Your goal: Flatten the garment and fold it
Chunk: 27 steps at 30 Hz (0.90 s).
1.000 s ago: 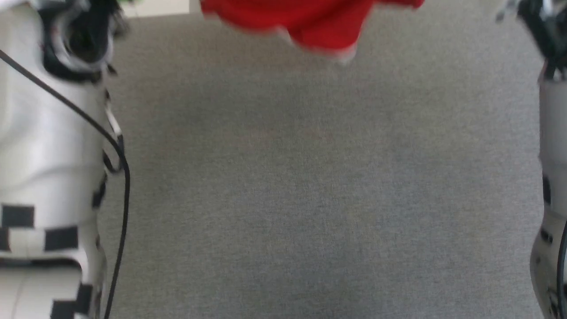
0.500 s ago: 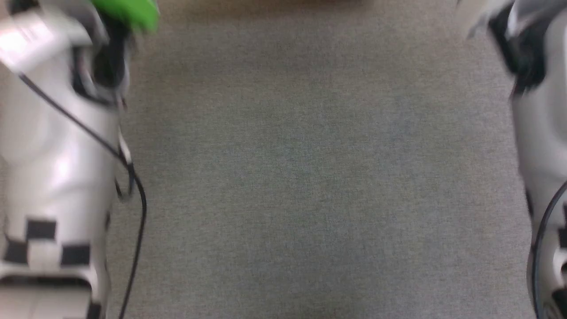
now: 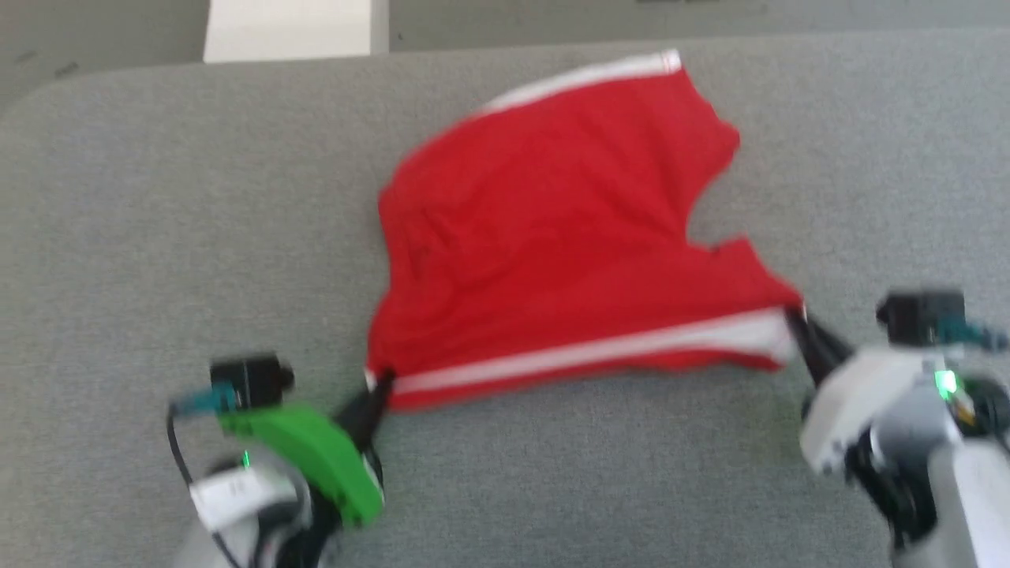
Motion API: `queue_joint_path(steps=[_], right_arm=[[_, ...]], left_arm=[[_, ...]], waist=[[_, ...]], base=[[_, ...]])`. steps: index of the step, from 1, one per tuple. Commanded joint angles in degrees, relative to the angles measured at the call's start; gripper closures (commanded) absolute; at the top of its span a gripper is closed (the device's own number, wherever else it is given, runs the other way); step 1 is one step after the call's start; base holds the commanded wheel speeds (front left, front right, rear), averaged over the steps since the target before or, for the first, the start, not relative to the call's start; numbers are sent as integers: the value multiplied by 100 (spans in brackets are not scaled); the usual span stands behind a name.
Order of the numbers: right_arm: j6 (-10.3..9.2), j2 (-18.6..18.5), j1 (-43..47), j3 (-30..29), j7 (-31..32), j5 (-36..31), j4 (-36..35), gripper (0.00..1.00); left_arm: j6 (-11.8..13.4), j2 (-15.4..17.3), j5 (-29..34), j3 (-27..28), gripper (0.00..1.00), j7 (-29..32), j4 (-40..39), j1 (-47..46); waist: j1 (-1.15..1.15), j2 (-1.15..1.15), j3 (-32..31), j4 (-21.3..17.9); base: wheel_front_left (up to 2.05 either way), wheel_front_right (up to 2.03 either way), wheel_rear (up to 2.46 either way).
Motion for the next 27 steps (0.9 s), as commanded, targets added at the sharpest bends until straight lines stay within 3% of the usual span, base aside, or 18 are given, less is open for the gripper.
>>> queue_joint_path(steps=[1, 6, 12, 20, 27], right_arm=[[-14, 30, 315, -203, 139, -91, -247, 100], [-14, 402, 1627, -717, 939, -338, -1241, 100], [-14, 588, 2598, -891, 1712, -343, -2130, 100], [-14, 615, 2403, -802, 1318, -537, -2558, 100], [-14, 152, 1390, -347, 800, -715, -2178, 100]], left_arm=[[144, 113, -77, 50, 100, 68, -158, 324], [460, 232, -140, -83, 100, 399, -794, 1295], [696, 412, -260, -267, 100, 880, -1368, 2066], [442, 159, 19, -390, 100, 288, -1553, 1718], [235, -215, 386, -424, 100, -399, -1028, 747]], waist=[[0, 0, -333, 155], [0, 0, -622, 249], [0, 0, -795, 244], [0, 0, -865, 246], [0, 0, -697, 219]], base=[[0, 0, 0], [0, 0, 0], [0, 0, 0], [0, 0, 0], [0, 0, 0]])
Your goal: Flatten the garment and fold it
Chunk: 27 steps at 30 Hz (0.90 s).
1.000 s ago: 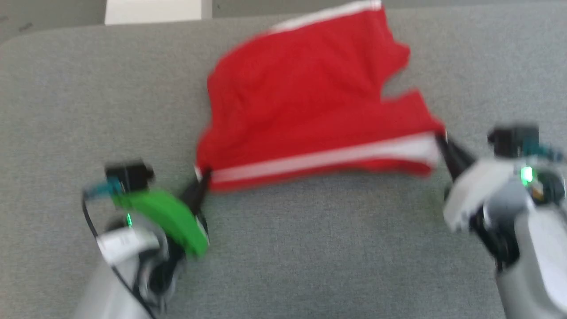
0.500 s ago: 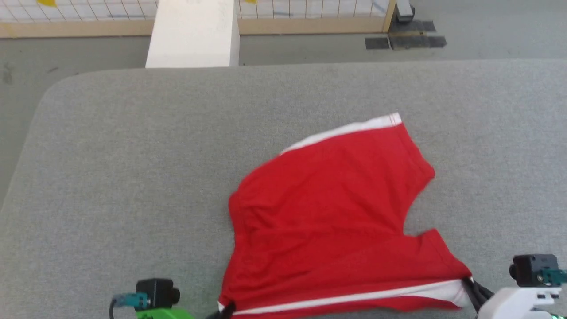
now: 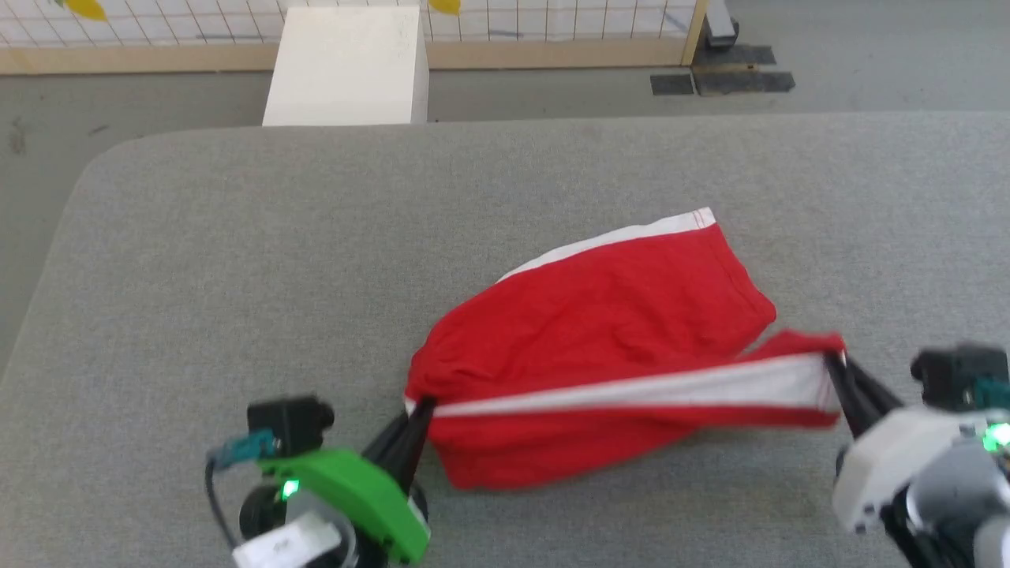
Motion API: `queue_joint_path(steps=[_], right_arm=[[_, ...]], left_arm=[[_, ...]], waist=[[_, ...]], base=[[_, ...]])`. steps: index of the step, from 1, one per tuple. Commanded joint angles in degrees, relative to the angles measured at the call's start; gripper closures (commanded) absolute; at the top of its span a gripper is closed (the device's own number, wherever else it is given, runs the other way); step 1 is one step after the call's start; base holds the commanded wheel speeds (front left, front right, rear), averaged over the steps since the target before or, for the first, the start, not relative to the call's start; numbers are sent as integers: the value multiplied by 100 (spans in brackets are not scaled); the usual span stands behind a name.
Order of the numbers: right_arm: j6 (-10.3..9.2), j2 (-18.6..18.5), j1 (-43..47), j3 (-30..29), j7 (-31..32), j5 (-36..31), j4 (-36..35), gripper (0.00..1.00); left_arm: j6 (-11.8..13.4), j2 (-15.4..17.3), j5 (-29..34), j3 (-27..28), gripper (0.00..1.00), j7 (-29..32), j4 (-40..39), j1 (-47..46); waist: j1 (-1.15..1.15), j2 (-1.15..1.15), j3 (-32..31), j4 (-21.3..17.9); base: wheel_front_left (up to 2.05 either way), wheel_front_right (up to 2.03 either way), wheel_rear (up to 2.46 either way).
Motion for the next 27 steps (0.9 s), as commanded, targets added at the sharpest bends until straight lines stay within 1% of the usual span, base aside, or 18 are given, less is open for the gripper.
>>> queue_joint_path(steps=[1, 5, 9, 13, 17, 21, 24, 27], right_arm=[[-12, -118, -310, 89, -104, -19, 132, 100], [-12, -447, -1083, 326, -343, 67, 639, 100], [-12, -680, -1844, 555, -670, 133, 1247, 100], [-12, -783, -2488, 770, -897, 190, 1904, 100], [-12, -884, -2989, 998, -943, 262, 2569, 100], [-12, -971, -3360, 1307, -586, 491, 3258, 100], [-12, -1047, -3558, 1504, -42, 689, 3704, 100], [-12, -1102, -3667, 1634, 520, 863, 3935, 100]], left_arm=[[-31, -65, 116, 10, 100, -94, 138, -262], [-19, -241, 249, 53, 100, -327, 597, -842], [98, -355, 398, 157, 100, -557, 1105, -1337], [200, -407, 495, 202, 100, -645, 1572, -1685], [225, -429, 566, 128, 100, -582, 1907, -1918], [217, -380, 608, -27, 100, -287, 2178, -2021], [199, -322, 590, -163, 100, 61, 2297, -2024], [140, -266, 543, -292, 100, 387, 2311, -1993]], waist=[[1, 0, 129, 8], [1, 0, 407, 52], [1, 0, 722, 110], [1, 0, 965, 160], [1, 0, 1151, 230], [1, 0, 1250, 272], [1, 0, 1267, 300], [1, 0, 1249, 318]], base=[[0, 0, 0], [0, 0, 0], [0, 0, 0], [0, 0, 0], [0, 0, 0], [0, 0, 0], [0, 0, 0], [0, 0, 0]])
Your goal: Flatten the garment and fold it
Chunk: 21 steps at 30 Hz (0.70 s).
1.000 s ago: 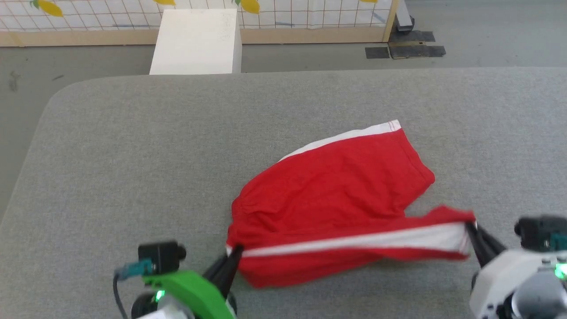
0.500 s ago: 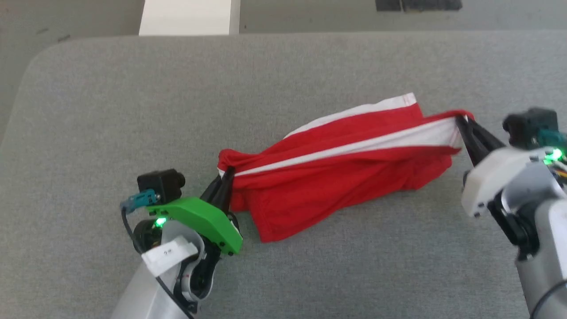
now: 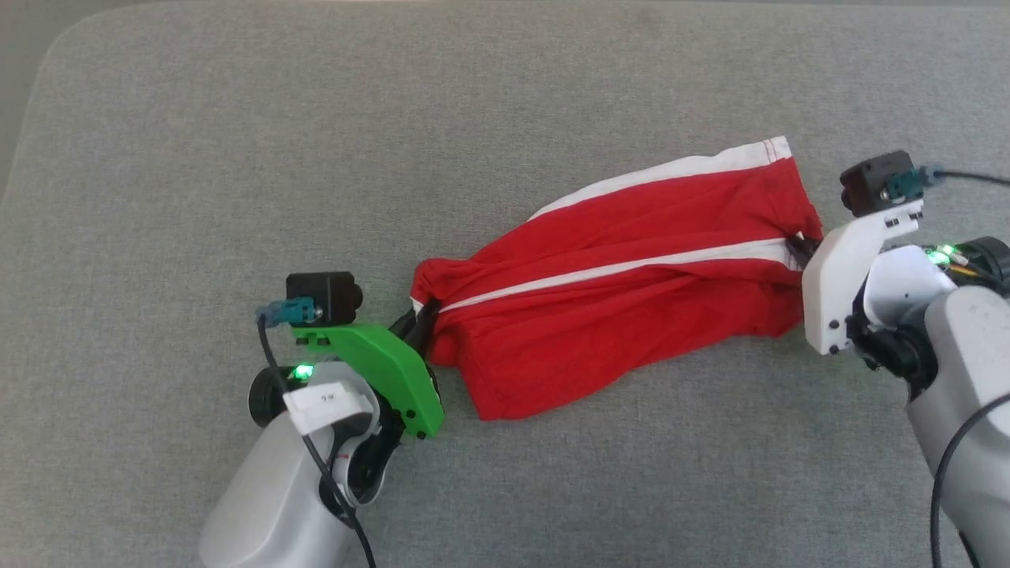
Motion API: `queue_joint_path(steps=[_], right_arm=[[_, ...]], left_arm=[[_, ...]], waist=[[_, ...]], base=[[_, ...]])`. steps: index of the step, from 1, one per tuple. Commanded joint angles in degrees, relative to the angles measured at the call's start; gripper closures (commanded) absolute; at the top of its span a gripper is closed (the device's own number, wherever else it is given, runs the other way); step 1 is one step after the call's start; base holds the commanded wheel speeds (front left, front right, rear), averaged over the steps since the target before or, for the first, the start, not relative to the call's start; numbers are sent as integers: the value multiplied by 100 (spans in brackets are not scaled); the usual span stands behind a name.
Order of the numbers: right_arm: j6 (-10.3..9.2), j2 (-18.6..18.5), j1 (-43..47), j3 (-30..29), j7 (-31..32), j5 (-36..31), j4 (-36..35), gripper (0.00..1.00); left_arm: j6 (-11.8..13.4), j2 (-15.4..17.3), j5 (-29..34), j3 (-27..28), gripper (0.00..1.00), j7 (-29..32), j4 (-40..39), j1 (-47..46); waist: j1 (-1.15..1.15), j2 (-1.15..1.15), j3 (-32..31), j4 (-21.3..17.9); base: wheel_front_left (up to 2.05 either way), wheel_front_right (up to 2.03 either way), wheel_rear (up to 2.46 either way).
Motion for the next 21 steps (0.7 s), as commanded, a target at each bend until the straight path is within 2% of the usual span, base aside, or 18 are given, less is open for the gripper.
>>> queue_joint_path(steps=[1, 2, 3, 4, 5, 6, 7, 14, 21], right_arm=[[-12, -46, -80, 39, 279, 104, 111, 100], [-12, -56, -95, 56, 404, 154, 128, 100], [-12, -60, -106, 57, 511, 201, 127, 100], [-12, -55, -107, 29, 560, 229, 121, 100], [-12, -49, -99, 1, 582, 235, 95, 100], [-12, -46, -86, -17, 541, 226, 48, 24], [-12, -32, -63, -61, 442, 215, -15, 0], [-12, 28, 327, -274, -785, 65, -458, 0], [-12, 36, 1043, -329, -2155, -46, -913, 0]], left_arm=[[-36, 45, -49, -120, 100, 246, 137, 129], [-46, 44, -81, -134, 77, 308, 116, 146], [-58, 48, -104, -149, 41, 350, 81, 161], [-66, 53, -105, -153, 0, 343, 44, 167], [-69, 63, -81, -155, 0, 289, -5, 167], [-77, 71, -53, -154, 0, 218, -46, 168], [-87, 69, -26, -139, 0, 94, -103, 173], [-134, 43, 317, 15, 0, -1259, -370, 338], [2, -29, 653, 314, 0, -2701, -353, 697]], waist=[[0, 0, -28, 11], [0, 0, -44, 14], [0, 0, -72, 13], [0, 0, -100, 14], [0, 0, -137, 15], [0, 0, -175, 16], [0, 0, -227, 18], [0, 0, -682, 43], [0, 0, -1126, 32]], base=[[0, 0, 0], [0, 0, 0], [0, 0, 0], [0, 0, 0], [0, 0, 0], [0, 0, 0], [0, 0, 0], [0, 0, 0], [0, 0, 0]])
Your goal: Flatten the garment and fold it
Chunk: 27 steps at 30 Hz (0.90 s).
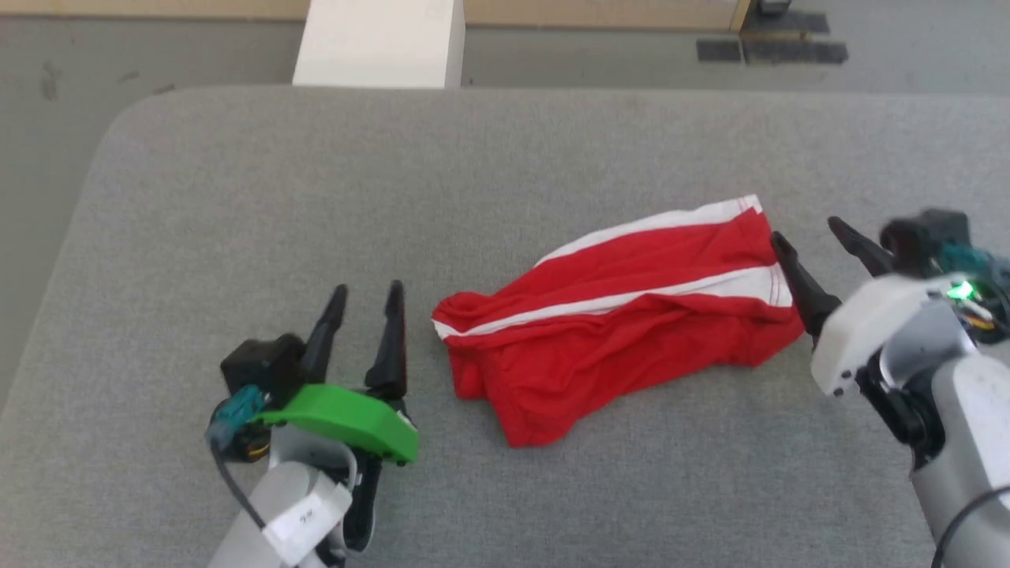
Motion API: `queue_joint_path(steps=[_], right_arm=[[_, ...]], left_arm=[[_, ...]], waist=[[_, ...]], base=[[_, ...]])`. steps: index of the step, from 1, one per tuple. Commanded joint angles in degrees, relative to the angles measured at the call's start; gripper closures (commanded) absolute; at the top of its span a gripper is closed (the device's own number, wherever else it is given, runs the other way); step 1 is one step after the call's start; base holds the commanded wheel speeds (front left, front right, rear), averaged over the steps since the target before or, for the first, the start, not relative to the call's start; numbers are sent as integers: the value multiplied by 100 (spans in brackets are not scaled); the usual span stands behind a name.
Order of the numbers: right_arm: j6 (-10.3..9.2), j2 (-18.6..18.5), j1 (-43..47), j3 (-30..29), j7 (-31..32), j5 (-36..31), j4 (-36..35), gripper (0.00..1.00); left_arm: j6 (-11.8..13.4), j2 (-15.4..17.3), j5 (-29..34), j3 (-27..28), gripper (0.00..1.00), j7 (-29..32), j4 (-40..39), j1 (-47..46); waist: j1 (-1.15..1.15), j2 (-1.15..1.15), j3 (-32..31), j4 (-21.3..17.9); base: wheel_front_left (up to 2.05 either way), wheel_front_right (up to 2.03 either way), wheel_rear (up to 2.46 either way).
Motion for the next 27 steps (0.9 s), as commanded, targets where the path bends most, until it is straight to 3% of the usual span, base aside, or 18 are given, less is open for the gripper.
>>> queue_joint_path(steps=[1, 5, 12, 20, 27], right_arm=[[-11, 39, 139, -72, -214, -7, -53, 0], [-11, 103, 342, -226, -642, -43, -69, 0], [-11, 302, 232, -481, -661, 110, 268, 0], [-11, 570, -411, -923, -68, 449, 1170, 0], [-11, 604, -1066, -1279, 900, 329, 2131, 0]], left_arm=[[46, -21, 126, 77, 0, -122, -3, 83], [14, -69, 507, 338, 0, -234, -116, 206], [-507, -345, 1381, 998, 0, -240, -589, 505], [-756, -598, 1801, 1691, 0, -240, -755, 665], [-854, -656, 1915, 1909, 0, -241, -851, 639]], waist=[[0, 0, -227, -4], [0, 0, -313, -9], [0, 0, -268, 9], [0, 0, -5, 84], [0, 0, 296, 228]], base=[[0, 0, 0], [0, 0, 0], [0, 0, 0], [0, 0, 0], [0, 0, 0]])
